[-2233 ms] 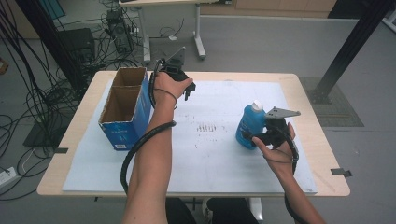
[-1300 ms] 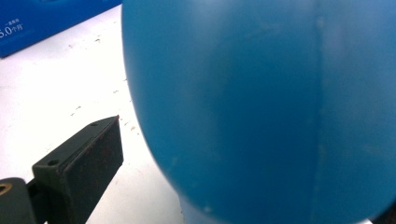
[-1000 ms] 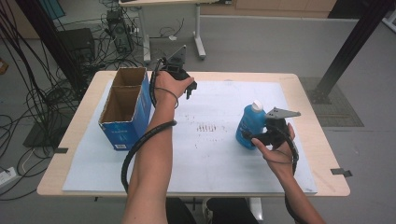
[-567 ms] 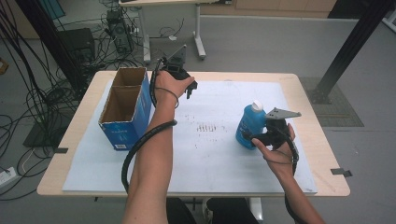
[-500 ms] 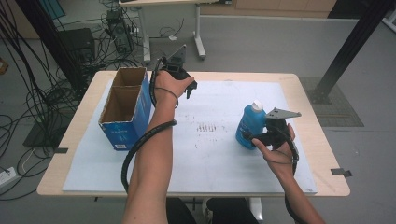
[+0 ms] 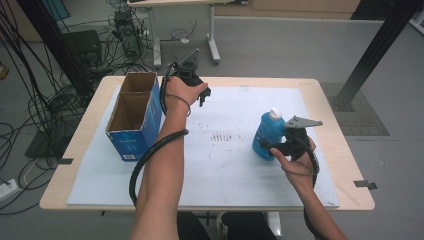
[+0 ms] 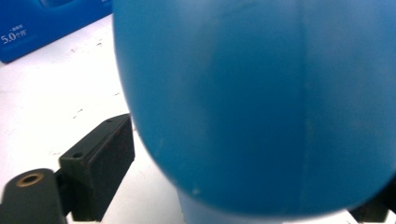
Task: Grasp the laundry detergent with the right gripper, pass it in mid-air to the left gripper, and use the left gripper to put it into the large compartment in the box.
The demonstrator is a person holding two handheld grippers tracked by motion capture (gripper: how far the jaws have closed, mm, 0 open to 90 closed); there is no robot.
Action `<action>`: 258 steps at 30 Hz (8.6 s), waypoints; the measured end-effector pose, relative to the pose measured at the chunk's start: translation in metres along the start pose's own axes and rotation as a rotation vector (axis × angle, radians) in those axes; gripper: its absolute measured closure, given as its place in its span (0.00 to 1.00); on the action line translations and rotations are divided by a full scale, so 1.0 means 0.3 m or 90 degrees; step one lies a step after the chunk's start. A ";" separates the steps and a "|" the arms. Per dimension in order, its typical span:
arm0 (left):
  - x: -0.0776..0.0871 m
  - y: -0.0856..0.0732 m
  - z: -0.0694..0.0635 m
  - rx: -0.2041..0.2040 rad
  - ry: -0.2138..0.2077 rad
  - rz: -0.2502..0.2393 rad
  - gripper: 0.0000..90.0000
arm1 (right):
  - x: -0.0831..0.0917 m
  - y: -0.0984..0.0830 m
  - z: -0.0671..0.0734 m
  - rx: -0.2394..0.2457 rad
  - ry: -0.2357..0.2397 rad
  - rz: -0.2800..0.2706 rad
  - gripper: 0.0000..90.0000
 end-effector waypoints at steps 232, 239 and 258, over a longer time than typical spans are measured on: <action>0.578 -0.113 0.061 -0.593 -0.042 -0.055 0.07 | -0.327 0.595 0.310 0.212 0.382 0.058 0.49; 0.582 -0.122 0.068 -0.617 -0.040 -0.048 0.07 | -0.339 0.618 0.353 0.228 0.416 0.043 0.49; 0.550 -0.128 0.044 -0.655 -0.061 -0.026 0.07 | -0.351 0.631 0.411 0.239 0.476 0.008 0.49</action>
Point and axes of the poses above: each handheld gripper's, and its own axes: x roughly backward along the jaws, y roughly out of its top, z roughly to its left, the point moved 7 cm from there along -x, roughly forward along the jaws, and after that the axes turned 7 degrees about x, right-handed, at the moved point
